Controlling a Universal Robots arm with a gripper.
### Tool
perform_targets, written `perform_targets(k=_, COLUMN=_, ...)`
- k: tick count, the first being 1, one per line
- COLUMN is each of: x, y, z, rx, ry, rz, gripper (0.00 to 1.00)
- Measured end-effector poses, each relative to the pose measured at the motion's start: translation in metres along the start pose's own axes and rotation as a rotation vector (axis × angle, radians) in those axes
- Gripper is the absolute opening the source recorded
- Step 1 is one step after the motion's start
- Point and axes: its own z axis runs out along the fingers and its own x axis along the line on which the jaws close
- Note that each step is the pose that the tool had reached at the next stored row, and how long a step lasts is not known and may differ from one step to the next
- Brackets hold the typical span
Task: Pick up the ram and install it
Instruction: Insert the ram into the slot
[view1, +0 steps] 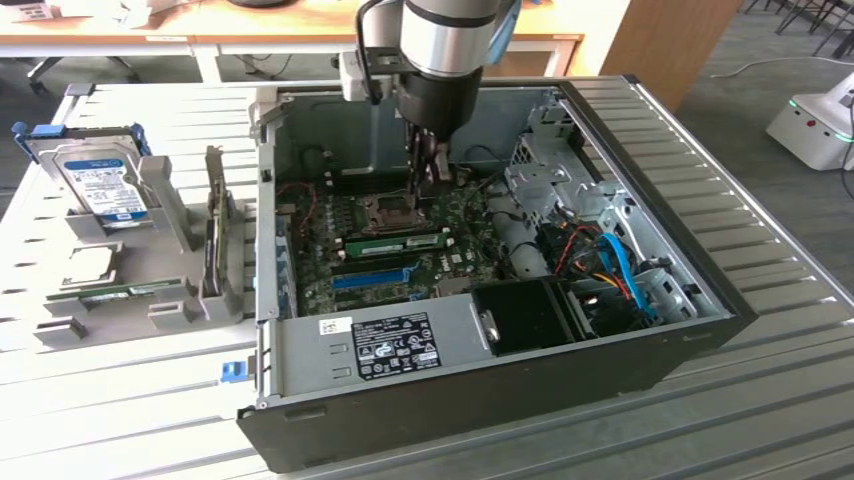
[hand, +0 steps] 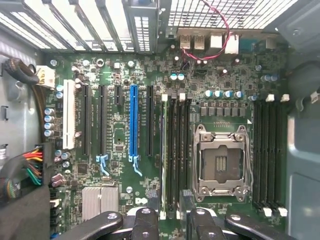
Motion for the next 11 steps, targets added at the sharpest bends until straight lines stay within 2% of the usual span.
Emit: perform_targets(k=11, x=-0.001, y=0.0001, z=-0.0176, rx=0.0, ry=0.0, rz=0.0, gripper=0.31)
